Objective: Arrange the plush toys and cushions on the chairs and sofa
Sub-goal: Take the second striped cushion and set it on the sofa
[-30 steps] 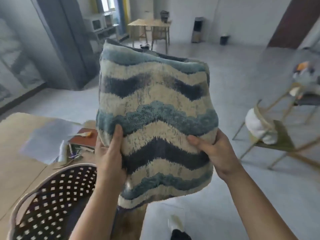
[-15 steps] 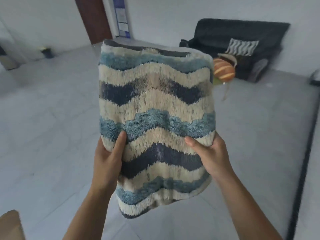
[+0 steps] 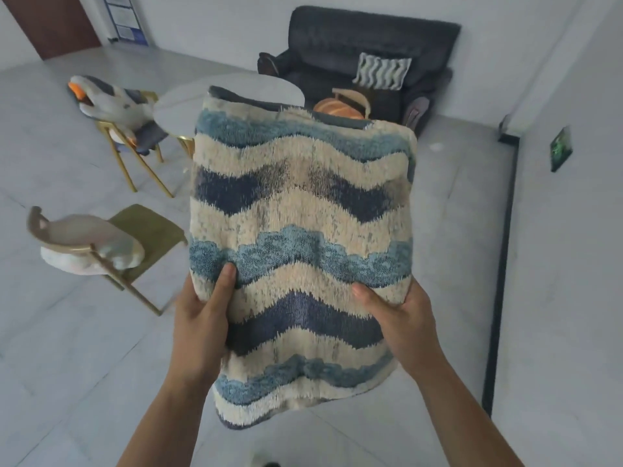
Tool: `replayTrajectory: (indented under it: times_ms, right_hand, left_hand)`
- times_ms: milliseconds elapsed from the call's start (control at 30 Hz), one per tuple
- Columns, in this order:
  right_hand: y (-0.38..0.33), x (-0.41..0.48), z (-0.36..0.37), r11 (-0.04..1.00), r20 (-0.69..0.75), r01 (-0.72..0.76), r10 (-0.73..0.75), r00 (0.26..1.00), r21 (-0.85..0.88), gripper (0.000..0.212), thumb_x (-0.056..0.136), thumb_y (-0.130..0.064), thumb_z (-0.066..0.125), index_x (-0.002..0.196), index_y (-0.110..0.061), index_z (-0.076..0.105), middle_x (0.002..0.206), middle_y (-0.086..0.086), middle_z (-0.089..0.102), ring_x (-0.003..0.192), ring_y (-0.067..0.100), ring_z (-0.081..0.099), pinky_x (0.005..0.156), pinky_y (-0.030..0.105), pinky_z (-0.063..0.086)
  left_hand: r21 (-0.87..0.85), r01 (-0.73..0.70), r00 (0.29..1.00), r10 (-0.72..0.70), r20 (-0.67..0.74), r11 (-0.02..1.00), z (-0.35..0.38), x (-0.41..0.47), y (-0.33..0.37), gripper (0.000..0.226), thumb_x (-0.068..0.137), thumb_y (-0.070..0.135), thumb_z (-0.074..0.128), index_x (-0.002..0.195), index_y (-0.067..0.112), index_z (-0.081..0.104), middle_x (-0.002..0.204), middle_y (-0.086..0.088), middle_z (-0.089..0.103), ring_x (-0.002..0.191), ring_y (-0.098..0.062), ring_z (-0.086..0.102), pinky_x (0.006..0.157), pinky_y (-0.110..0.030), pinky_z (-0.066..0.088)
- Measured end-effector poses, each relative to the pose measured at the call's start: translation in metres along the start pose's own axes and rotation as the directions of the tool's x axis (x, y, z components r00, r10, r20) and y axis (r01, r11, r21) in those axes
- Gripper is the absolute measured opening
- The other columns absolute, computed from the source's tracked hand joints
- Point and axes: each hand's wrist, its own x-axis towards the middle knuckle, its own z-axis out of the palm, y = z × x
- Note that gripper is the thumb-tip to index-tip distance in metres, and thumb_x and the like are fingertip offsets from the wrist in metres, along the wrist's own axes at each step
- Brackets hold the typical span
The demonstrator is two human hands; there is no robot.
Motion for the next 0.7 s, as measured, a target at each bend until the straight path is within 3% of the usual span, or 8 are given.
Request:
replayTrajectory:
  times_ms: [167, 333, 533, 700]
  right_hand:
    - [0.036, 0.118, 0.005, 0.997, -0.028, -0.072, 0.071, 0.997, -0.028, 0.039, 0.087, -0.014, 0.08, 0.124, -0.02, 0.068, 0.109, -0.012, 0.079, 0.103, 0.005, 0.073, 0.085, 0.019, 0.059]
    - [0.046, 0.25, -0.012, 0.989, -0.113, -0.126, 0.117, 0.987, -0.072, 0.038, 0.084, -0.015, 0.082, 0.118, -0.026, 0.069, 0.103, -0.022, 0.078, 0.095, -0.003, 0.073, 0.076, 0.013, 0.057]
    - [0.052, 0.382, -0.076, 0.978, -0.309, -0.203, 0.177, 0.934, -0.056, 0.043, 0.071, -0.037, 0.081, 0.111, -0.036, 0.066, 0.097, -0.029, 0.076, 0.092, -0.005, 0.072, 0.074, 0.014, 0.057]
    - [0.094, 0.492, -0.129, 0.977, -0.453, -0.211, 0.192, 0.871, 0.008, 0.039, 0.083, -0.023, 0.082, 0.113, -0.04, 0.065, 0.1, -0.029, 0.075, 0.094, -0.006, 0.071, 0.083, 0.027, 0.058]
  left_hand:
    - [-0.108, 0.099, 0.995, -0.099, 0.0, 0.989, 0.062, 0.113, -0.041, 0.019, 0.102, 0.024, 0.057, 0.117, 0.026, 0.069, 0.108, 0.007, 0.08, 0.098, -0.011, 0.076, 0.071, -0.024, 0.061]
    - [-0.126, 0.205, 0.976, -0.193, 0.101, 0.971, 0.147, 0.247, -0.055, 0.024, 0.1, 0.024, 0.061, 0.122, 0.017, 0.068, 0.111, -0.004, 0.079, 0.099, -0.02, 0.077, 0.075, -0.03, 0.063]
    - [0.01, 0.249, 0.911, -0.238, 0.336, 0.968, 0.293, 0.38, -0.051, 0.025, 0.097, 0.027, 0.064, 0.117, 0.014, 0.068, 0.093, -0.001, 0.081, 0.085, -0.019, 0.078, 0.064, -0.028, 0.061]
    - [0.11, 0.223, 0.856, -0.249, 0.454, 0.969, 0.424, 0.478, -0.081, 0.021, 0.098, 0.029, 0.063, 0.117, 0.019, 0.067, 0.092, 0.003, 0.08, 0.086, -0.017, 0.078, 0.064, -0.026, 0.06]
